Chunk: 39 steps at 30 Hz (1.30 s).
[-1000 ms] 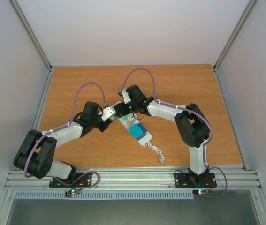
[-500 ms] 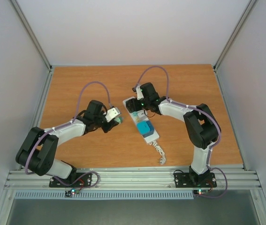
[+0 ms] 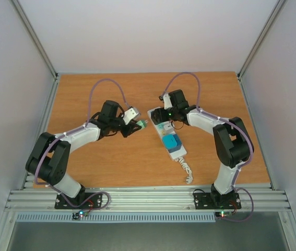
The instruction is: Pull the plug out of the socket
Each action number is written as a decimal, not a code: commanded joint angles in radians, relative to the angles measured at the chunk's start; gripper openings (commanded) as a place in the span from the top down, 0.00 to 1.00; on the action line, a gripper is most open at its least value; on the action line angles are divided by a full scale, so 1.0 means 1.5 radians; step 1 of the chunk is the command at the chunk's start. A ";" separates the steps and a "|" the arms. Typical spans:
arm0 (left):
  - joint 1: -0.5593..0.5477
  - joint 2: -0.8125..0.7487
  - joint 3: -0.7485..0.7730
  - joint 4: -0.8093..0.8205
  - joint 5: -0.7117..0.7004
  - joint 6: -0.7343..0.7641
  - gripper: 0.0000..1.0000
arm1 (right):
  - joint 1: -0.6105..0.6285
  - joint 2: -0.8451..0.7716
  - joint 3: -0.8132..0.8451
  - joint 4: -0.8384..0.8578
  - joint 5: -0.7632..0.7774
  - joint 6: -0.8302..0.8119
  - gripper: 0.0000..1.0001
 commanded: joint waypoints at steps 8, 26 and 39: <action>0.056 0.061 0.108 0.006 0.043 -0.052 0.83 | -0.033 -0.064 0.041 -0.141 -0.091 -0.010 0.11; 0.336 0.243 0.410 -0.173 -0.145 0.033 0.79 | -0.129 -0.207 -0.009 -0.167 -0.224 0.025 0.01; 0.373 0.362 0.500 -0.102 -0.462 0.135 0.80 | -0.130 -0.224 -0.026 -0.167 -0.241 0.017 0.01</action>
